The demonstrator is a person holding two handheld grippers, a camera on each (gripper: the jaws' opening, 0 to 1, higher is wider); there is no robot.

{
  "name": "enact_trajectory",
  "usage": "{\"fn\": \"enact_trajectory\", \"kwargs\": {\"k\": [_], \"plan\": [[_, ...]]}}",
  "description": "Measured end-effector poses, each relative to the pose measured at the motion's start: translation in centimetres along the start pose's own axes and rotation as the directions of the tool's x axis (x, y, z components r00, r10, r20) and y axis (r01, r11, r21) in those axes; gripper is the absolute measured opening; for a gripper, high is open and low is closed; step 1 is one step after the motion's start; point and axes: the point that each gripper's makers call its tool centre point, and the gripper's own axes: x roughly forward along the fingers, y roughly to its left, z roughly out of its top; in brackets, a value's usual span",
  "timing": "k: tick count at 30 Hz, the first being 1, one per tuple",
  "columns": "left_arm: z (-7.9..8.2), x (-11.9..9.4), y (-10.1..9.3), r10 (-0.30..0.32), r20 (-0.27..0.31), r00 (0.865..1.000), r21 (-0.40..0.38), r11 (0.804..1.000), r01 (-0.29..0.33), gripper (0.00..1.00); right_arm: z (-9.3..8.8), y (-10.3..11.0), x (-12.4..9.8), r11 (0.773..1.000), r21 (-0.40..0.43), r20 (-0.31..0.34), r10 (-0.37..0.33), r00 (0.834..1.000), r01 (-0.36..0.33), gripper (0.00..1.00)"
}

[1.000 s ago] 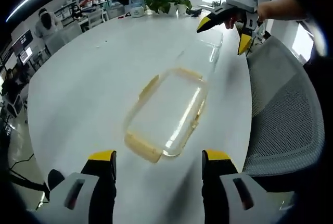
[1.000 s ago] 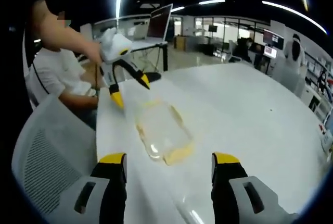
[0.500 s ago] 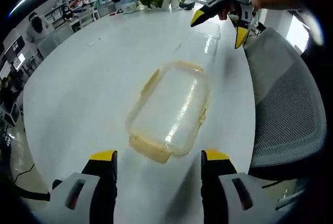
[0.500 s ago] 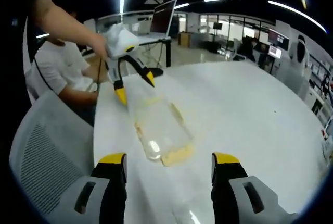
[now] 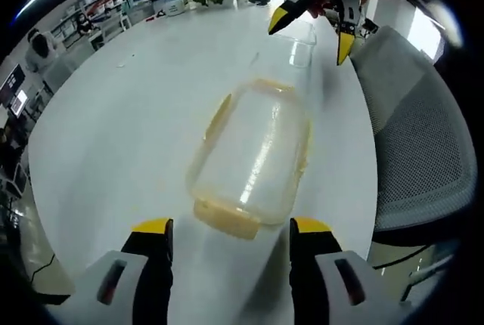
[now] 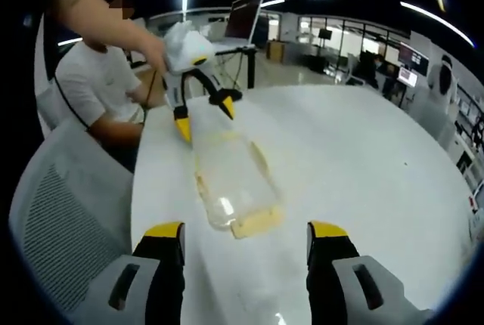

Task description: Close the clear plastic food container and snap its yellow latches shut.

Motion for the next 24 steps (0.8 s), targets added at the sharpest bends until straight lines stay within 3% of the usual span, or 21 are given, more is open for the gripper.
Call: {"fn": "enact_trajectory", "kwargs": {"k": [16,24], "plan": [[-0.5,1.2,-0.1,-0.047,-0.072,0.996,0.121,0.991,0.056,0.56,-0.2,-0.4,1.2,0.999,-0.032,-0.035,0.028,0.999,-0.030,0.65],[-0.4,1.3,0.0,-0.049,-0.076,0.996,0.149,0.987,0.060,0.56,-0.3,-0.5,1.9,0.998,-0.049,-0.050,0.046,0.998,-0.048,0.64]]}}
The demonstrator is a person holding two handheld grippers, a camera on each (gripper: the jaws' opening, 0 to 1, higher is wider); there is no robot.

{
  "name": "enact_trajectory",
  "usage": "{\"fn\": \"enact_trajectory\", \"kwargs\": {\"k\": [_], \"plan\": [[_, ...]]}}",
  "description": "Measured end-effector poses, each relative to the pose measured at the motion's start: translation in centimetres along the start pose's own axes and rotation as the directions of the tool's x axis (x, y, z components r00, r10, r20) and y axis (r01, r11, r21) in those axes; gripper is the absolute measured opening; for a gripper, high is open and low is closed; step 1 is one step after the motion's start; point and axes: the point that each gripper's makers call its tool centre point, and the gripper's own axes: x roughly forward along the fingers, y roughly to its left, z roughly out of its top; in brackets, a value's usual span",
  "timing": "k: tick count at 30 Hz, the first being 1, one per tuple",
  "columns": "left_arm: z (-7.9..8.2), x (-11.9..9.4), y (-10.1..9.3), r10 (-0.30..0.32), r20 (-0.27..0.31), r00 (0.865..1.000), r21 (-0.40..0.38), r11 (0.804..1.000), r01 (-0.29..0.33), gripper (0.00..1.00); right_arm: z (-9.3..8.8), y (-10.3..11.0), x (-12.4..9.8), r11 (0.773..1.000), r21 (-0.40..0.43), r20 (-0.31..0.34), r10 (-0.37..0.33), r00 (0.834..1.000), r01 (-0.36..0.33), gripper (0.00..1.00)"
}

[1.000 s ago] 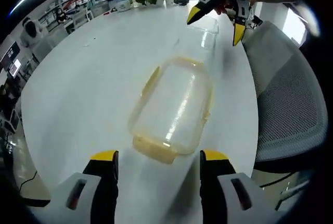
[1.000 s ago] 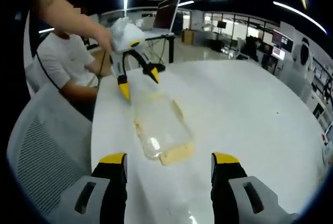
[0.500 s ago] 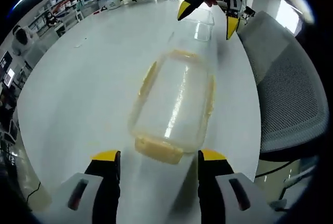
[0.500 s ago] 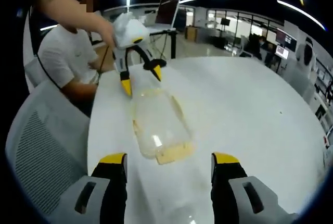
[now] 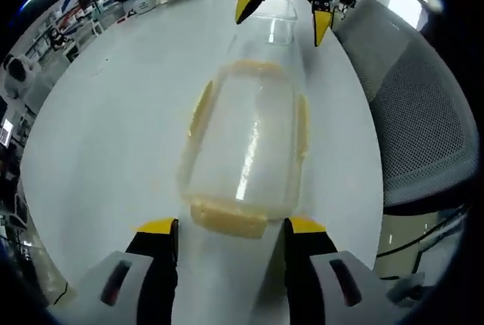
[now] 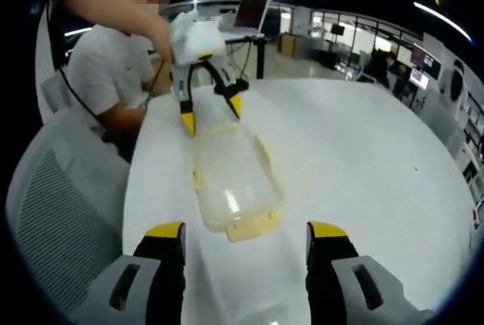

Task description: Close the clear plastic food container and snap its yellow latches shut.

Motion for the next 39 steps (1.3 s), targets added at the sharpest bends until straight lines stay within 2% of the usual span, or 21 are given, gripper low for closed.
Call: {"fn": "enact_trajectory", "kwargs": {"k": [5,14,23,25,26,32,39], "plan": [[-0.4,0.1,0.0,-0.018,-0.020,1.000,0.019,1.000,0.018,0.55,0.0,0.0,0.6,0.999,-0.027,-0.021,0.020,1.000,-0.020,0.63],[0.1,0.4,-0.1,-0.041,-0.018,0.999,0.038,0.998,0.042,0.52,-0.9,0.1,1.9,0.995,-0.078,-0.089,0.060,0.994,-0.067,0.62],[0.0,0.5,-0.4,-0.074,-0.027,0.997,0.029,0.997,0.074,0.49,-1.1,0.5,2.9,0.989,-0.113,-0.127,0.082,0.988,-0.097,0.60],[-0.1,0.5,-0.5,-0.083,-0.034,0.996,0.030,0.996,0.084,0.49,-1.2,0.4,3.2,0.988,-0.113,-0.142,0.086,0.986,-0.102,0.59],[-0.1,0.5,-0.5,-0.085,-0.035,0.996,0.032,0.996,0.086,0.49,-1.5,0.4,3.4,0.986,-0.120,-0.169,0.091,0.982,-0.112,0.59],[0.0,0.6,-0.5,-0.095,-0.048,0.994,0.042,0.994,0.097,0.50,-1.4,0.6,4.1,0.981,-0.145,-0.187,0.103,0.977,-0.131,0.57],[0.0,0.7,-0.3,-0.101,-0.063,0.993,0.051,0.993,0.104,0.49,-2.2,0.6,4.4,0.976,-0.157,-0.217,0.116,0.969,-0.152,0.55]]}}
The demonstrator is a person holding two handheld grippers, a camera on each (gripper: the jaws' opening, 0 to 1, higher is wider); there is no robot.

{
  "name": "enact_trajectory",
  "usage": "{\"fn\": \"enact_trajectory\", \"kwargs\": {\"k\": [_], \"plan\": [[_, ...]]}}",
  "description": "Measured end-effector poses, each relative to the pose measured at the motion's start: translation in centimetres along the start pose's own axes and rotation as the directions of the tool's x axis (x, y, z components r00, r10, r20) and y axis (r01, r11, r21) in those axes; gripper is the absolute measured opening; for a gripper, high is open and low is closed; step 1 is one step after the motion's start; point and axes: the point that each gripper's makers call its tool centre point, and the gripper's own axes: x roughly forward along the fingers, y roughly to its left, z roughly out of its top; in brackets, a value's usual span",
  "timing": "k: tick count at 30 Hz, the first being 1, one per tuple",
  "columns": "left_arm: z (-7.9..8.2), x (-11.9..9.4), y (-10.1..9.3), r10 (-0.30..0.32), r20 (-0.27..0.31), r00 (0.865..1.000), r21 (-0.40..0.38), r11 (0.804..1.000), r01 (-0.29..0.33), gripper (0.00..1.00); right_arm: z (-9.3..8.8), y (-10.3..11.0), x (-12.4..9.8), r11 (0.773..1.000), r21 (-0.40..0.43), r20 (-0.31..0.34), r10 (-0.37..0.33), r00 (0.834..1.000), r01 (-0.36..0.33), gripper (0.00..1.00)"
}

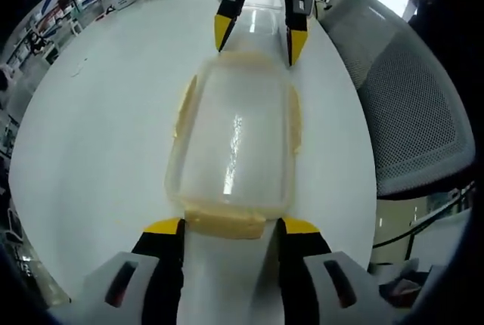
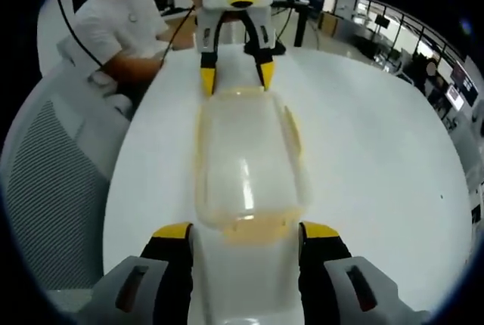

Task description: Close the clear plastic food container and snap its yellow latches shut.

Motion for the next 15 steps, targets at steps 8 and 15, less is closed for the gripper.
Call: {"fn": "enact_trajectory", "kwargs": {"k": [8,15], "plan": [[0.0,0.0,0.1,-0.003,-0.019,1.000,0.007,1.000,0.003,0.48,-0.4,-0.1,0.5,1.000,-0.009,-0.023,0.011,1.000,-0.011,0.54],[-0.1,0.0,0.2,-0.009,-0.047,0.999,0.022,1.000,0.010,0.46,-0.1,-0.1,1.2,0.999,-0.021,-0.032,0.041,0.999,-0.042,0.54]]}}
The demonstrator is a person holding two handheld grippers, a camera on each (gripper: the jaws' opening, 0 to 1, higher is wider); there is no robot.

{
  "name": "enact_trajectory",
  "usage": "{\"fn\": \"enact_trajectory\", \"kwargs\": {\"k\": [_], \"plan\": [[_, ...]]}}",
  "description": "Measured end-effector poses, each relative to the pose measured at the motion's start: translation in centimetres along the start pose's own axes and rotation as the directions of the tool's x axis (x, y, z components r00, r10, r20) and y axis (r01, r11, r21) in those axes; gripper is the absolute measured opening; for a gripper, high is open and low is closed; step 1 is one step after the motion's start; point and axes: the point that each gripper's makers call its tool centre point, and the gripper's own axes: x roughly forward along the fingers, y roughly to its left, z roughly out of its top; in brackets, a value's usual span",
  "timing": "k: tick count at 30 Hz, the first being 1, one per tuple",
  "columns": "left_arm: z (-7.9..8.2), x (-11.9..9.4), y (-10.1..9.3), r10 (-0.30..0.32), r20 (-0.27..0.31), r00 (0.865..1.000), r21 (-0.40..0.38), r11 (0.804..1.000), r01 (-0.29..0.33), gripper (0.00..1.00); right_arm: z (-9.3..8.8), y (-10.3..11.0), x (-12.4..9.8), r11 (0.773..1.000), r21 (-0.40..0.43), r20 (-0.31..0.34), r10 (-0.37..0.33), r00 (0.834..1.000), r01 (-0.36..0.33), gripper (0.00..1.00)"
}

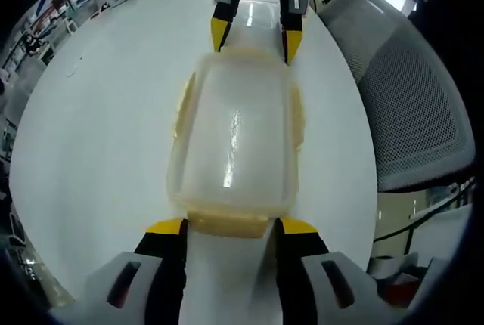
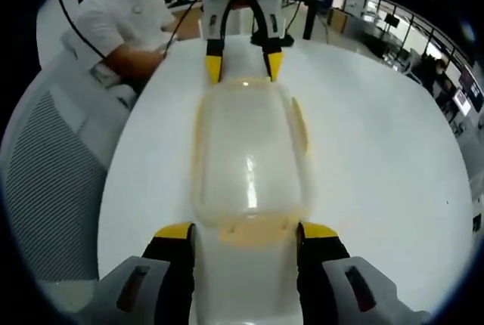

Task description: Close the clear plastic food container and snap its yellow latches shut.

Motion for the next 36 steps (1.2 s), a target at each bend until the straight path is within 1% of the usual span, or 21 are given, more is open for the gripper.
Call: {"fn": "enact_trajectory", "kwargs": {"k": [5,9,10,12,17,19,24,27,31,36], "plan": [[0.00,-0.04,0.13,-0.002,-0.011,1.000,0.010,1.000,0.002,0.44,0.26,-0.61,0.09,1.000,0.015,0.002,-0.002,1.000,0.002,0.51],[-0.08,0.00,0.23,-0.002,-0.011,1.000,0.014,1.000,0.002,0.43,0.12,-0.57,0.04,1.000,-0.004,-0.008,0.012,1.000,-0.012,0.48],[-0.07,-0.02,0.22,-0.002,-0.011,1.000,0.015,1.000,0.002,0.43,0.02,-0.57,-0.02,1.000,-0.019,-0.019,0.018,1.000,-0.018,0.47],[-0.07,-0.11,0.08,-0.007,-0.010,1.000,0.023,1.000,0.007,0.40,-0.13,-0.81,-0.14,1.000,-0.023,-0.033,0.020,0.999,-0.021,0.40],[-0.06,-0.07,0.11,-0.007,-0.012,1.000,0.019,1.000,0.007,0.39,-0.13,-0.73,0.02,1.000,-0.019,-0.037,0.020,0.999,-0.021,0.40],[-0.03,-0.07,0.06,-0.010,-0.019,1.000,0.031,0.999,0.010,0.39,-0.14,-0.73,0.04,0.999,-0.026,-0.039,0.022,0.999,-0.023,0.40],[-0.13,-0.07,0.09,-0.012,-0.008,1.000,0.042,0.999,0.012,0.37,-0.08,-0.72,0.11,0.999,-0.033,-0.065,0.019,0.998,-0.022,0.39],[-0.07,-0.10,-0.01,-0.008,-0.004,1.000,0.038,0.999,0.009,0.37,-0.15,-0.73,0.03,0.999,-0.029,-0.060,0.021,0.998,-0.023,0.38],[-0.06,-0.07,-0.01,-0.009,-0.014,1.000,0.048,0.999,0.010,0.36,-0.15,-0.68,0.03,0.999,-0.038,-0.059,0.018,0.998,-0.020,0.37],[-0.06,-0.17,-0.17,-0.009,0.003,1.000,0.051,0.999,0.009,0.35,-0.14,-0.61,-0.03,0.999,-0.040,-0.059,0.020,0.998,-0.023,0.37]]}}
